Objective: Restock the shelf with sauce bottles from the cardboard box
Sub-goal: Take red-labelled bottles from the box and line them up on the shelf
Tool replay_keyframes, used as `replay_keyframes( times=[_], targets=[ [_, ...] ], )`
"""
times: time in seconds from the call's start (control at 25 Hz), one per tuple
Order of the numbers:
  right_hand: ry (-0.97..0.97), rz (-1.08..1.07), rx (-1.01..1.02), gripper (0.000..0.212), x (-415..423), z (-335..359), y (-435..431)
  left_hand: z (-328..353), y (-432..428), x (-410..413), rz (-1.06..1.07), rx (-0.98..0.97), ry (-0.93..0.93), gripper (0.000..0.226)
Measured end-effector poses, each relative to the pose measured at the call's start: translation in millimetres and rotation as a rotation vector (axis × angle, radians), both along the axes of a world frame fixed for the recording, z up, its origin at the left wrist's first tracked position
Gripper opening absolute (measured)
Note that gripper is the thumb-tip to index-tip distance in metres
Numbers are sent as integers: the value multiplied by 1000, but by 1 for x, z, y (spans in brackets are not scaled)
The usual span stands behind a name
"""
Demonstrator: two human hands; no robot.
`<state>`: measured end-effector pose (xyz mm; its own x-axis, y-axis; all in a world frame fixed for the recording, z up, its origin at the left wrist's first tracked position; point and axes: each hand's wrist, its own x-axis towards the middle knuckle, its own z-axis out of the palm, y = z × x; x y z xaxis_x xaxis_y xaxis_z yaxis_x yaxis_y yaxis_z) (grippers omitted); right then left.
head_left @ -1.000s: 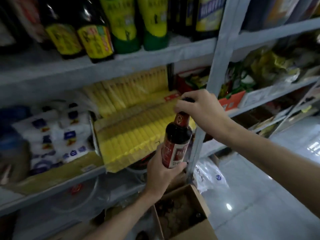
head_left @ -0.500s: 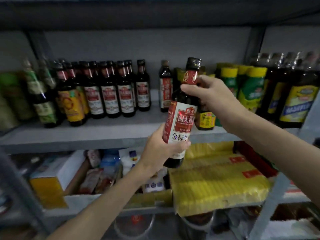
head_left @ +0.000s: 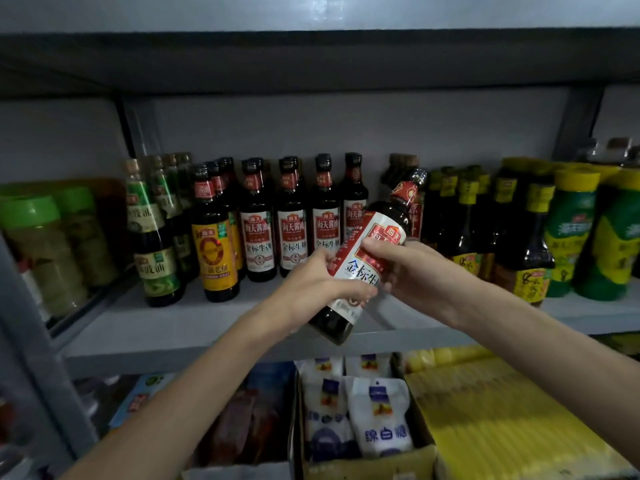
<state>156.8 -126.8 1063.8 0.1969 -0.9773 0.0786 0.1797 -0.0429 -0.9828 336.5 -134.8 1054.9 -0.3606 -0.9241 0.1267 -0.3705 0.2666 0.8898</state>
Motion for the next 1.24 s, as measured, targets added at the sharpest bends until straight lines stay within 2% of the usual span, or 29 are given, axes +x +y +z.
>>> replay_keyframes(
  times=[0.12,0.24,0.32,0.4,0.52,0.64,0.88,1.24],
  targets=[
    [52,-39,32,38,6,3,-19,1,-23,1,6,-36,-44,57],
    [203,-132,-52,30,-3,13,-36,-3,-48,-5,-23,-152,-157,65],
    [260,-222,-151,25,-12,19,-49,-6,-63,-9,-54,-250,-284,70],
    [341,-288,-232,29,-20,22,-66,-10,-77,-7,-79,-294,-516,75],
    [455,-326,-281,45,-29,18,-95,-22,-99,-3,-131,-176,-873,90],
    [422,-303,-260,50,-29,8,-123,-30,-110,-1,-169,-5,-1022,104],
    [464,-309,-240,62,-28,-6,-169,-32,-115,-1,-183,-3,-1086,100],
    [456,-306,-229,60,-29,-20,-188,-30,-115,3,-143,-21,-1023,98]
  ],
)
